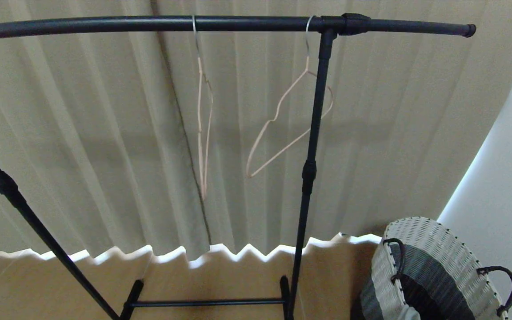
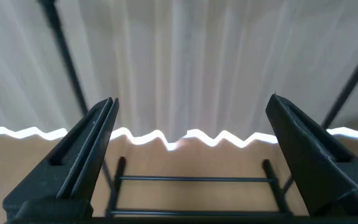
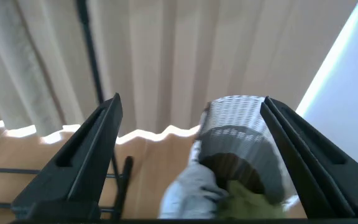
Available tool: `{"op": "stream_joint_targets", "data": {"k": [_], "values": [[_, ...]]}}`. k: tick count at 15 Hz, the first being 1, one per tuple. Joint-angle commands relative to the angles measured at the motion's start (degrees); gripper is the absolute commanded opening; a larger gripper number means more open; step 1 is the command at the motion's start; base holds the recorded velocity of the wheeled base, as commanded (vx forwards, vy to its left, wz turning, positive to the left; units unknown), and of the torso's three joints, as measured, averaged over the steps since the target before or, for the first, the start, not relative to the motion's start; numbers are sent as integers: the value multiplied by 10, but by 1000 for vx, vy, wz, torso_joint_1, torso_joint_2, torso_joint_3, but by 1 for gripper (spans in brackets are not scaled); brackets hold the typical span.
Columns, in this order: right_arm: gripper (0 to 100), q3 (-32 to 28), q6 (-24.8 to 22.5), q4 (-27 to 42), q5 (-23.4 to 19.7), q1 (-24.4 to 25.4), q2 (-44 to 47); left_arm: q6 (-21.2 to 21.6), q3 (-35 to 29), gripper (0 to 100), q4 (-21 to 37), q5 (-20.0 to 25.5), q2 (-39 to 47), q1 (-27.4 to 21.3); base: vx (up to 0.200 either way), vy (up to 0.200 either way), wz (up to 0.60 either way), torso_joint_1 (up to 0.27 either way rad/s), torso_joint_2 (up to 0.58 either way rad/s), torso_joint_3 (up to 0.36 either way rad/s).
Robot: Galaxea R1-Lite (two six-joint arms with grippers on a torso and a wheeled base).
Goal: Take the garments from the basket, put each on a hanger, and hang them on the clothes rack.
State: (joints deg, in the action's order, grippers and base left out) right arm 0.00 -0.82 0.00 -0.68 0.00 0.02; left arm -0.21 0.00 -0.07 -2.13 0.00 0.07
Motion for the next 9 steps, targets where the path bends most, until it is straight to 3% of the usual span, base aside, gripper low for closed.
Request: {"op": "stream_joint_targets", "data": {"k": [1,3,9], "values": [[100,0,-1,0,0,0,1,-1,0,100,0,-1,1,0,0,-200,0,7,2,-2],[100,0,-1,0,0,0,1,-1,0,100,0,1,1,0,0,-200,0,0,0,2],[100,0,0,0,0,0,1,0,0,100,0,3,0,0,0,0,0,0,0,0]]}}
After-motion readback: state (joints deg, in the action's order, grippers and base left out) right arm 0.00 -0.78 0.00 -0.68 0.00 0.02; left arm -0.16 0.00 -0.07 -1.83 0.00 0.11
